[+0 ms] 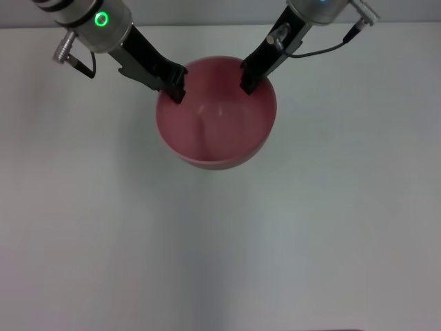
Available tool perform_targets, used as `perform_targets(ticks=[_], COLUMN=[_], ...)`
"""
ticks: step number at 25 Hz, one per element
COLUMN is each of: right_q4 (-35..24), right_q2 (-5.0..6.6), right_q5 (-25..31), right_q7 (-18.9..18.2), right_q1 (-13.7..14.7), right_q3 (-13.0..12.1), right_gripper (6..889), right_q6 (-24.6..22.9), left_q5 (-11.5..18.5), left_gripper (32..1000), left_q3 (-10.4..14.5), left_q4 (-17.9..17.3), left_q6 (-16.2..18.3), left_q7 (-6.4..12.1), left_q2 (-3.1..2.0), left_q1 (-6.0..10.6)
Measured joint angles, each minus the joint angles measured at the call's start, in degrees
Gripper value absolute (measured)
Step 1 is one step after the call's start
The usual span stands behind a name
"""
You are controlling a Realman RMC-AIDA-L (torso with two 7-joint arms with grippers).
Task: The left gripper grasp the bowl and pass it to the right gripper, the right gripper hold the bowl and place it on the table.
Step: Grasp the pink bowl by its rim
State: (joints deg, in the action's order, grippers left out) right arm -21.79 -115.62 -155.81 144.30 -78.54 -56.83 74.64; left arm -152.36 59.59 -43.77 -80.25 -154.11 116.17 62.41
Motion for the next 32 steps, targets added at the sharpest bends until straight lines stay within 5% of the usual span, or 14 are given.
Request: perform_targets(ticks=[32], right_q4=[-1.24], right_q2=[-1.01], right_q5=[0.40], right_q7=[-1.81], right_q1=[-0.12], right_q3=[-4.05], right_gripper=[66], right_q6=[-0.60], left_q5=[-0.19], left_gripper=[39], left_q3=[0.00], left_q4=[0.00], left_q6=[-0.77], left_q7=[0.45], left_q2=[0.02], left_q1=[-0.02])
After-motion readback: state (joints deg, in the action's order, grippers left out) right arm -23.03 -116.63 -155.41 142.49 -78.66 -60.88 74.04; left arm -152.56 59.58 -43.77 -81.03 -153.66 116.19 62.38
